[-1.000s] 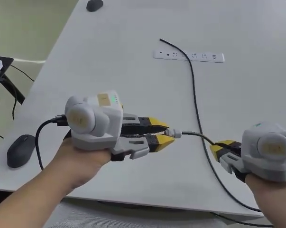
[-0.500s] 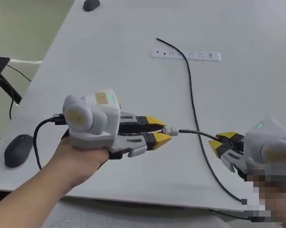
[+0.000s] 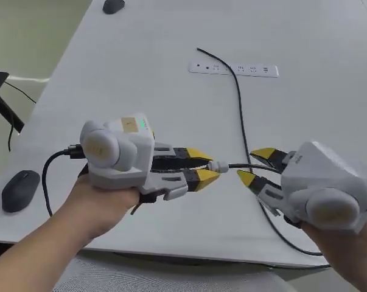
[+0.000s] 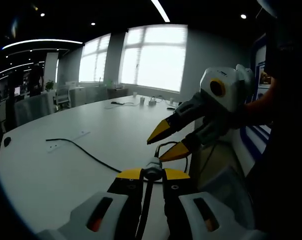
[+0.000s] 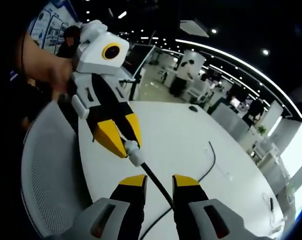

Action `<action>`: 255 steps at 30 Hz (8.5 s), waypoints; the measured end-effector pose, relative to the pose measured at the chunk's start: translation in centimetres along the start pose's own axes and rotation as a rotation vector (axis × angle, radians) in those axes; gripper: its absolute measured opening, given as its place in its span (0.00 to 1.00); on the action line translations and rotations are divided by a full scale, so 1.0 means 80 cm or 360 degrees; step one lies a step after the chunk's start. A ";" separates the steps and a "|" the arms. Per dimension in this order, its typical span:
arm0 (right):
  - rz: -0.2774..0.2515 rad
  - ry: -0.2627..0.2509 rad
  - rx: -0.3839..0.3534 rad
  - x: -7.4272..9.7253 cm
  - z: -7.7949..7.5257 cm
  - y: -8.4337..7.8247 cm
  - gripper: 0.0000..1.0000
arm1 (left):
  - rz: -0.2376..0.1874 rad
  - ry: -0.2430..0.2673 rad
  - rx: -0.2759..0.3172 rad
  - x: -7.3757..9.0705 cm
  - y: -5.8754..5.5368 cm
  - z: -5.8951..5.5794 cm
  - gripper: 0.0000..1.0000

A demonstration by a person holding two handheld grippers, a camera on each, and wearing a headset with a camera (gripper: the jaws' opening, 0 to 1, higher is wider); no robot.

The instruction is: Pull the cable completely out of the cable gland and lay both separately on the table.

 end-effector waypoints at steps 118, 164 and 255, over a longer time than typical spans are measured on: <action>-0.0008 0.0078 0.0139 -0.009 0.006 -0.006 0.01 | 0.0009 -0.0002 -0.0082 0.006 0.004 -0.004 0.15; 0.0187 0.0257 -0.0819 -0.041 -0.008 -0.087 0.02 | -0.0020 0.0008 -0.0057 0.014 0.005 0.006 0.15; 0.0148 0.0255 -0.0378 -0.042 -0.013 -0.065 0.00 | -0.0040 0.0028 0.0076 0.014 -0.006 0.002 0.15</action>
Point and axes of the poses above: the centre of the closed fingertips' face, and the gripper's own axes: x roughly backward along the fingers, z roughly to its left, y roughly out of its top, the point moved 9 cm from there along x, roughly backward along the fingers, and after that the axes turned 12 degrees about z, right-handed, at the moved point
